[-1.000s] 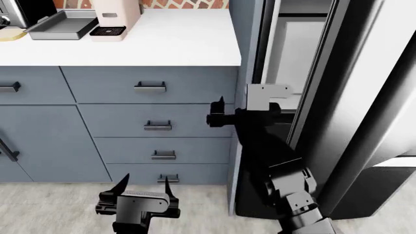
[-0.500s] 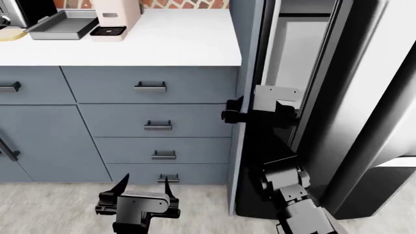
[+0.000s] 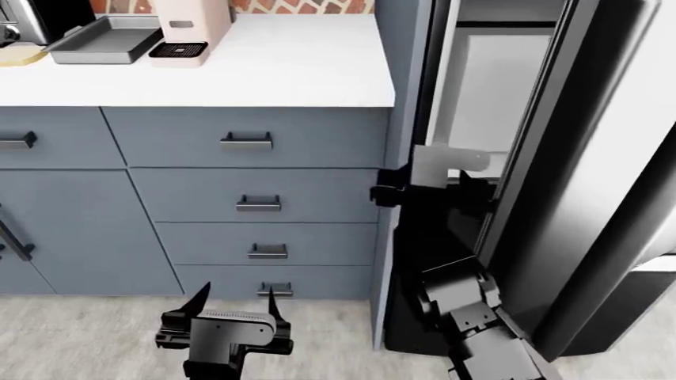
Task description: Open the fridge door
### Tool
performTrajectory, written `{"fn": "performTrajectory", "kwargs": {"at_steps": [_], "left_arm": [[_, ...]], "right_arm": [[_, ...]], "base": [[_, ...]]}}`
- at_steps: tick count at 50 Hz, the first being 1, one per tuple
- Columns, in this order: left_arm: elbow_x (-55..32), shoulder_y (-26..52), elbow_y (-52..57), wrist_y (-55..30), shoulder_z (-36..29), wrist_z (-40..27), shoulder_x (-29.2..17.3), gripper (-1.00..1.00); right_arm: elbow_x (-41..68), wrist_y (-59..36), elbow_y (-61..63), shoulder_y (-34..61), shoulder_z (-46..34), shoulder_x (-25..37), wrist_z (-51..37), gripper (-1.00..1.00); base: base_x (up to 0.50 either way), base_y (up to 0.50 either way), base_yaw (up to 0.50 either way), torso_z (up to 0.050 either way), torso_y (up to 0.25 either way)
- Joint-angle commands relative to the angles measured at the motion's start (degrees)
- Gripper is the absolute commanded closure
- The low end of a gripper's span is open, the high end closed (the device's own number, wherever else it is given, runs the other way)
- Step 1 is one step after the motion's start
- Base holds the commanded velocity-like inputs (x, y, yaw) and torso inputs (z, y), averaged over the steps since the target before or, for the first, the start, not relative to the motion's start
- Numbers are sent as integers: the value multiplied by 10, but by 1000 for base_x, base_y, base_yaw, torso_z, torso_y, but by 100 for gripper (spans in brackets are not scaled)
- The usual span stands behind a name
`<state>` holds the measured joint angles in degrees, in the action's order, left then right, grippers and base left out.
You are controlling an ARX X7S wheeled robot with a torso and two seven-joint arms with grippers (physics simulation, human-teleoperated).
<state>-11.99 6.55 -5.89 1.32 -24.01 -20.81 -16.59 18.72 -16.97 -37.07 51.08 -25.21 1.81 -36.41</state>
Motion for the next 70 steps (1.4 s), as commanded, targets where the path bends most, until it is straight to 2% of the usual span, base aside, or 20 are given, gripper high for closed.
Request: {"fn": "performTrajectory", "kwargs": {"at_steps": [1,10,70], "left_arm": [[-1,1,-1,-1,-2,-1,-1,-100],[-2,1,0,1,-3,-3,-2,-100],[0,-1,8,-7,-13,-20,-8,-100]], "right_arm": [[-42,-39,42,-9,32,85,-18,-100],[-28,-77,132,-41,48,123,-31,-100],[29,-133,275,-189,188,290,-84,-100]], "base": [[0,0,0,0,0],[0,0,0,0,0],[0,0,0,0,0]]}}
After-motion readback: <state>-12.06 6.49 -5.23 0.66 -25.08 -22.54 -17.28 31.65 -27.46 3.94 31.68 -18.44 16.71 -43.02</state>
